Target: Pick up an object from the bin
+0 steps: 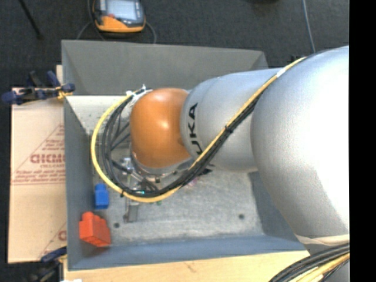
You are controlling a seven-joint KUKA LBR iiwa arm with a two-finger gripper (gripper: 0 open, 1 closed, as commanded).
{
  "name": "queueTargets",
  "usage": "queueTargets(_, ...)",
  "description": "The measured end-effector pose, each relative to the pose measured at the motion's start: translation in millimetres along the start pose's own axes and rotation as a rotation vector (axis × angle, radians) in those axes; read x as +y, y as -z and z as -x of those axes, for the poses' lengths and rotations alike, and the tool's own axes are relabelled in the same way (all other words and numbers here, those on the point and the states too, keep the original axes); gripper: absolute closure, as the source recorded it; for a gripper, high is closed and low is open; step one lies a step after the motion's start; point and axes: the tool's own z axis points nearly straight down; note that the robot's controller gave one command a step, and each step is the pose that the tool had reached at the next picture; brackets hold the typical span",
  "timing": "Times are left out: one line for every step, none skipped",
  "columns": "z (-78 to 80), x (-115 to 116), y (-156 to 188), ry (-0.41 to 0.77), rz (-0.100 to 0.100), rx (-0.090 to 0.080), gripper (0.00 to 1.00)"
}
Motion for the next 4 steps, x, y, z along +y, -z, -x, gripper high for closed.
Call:
queueTargets(-2.9,33.9,-60.1,0.154,-0.001,-0.003,0.00)
queueTargets(-1.2,33.6,-57.7,0.149,0.001,-0.007,1.00)
queueTargets(15.0,13.8,-58.5,0.344,0.000,-0.012,1.00)
queueTargets(13.9,3.7,42.2,0.348,0.000,-0.015,1.00)
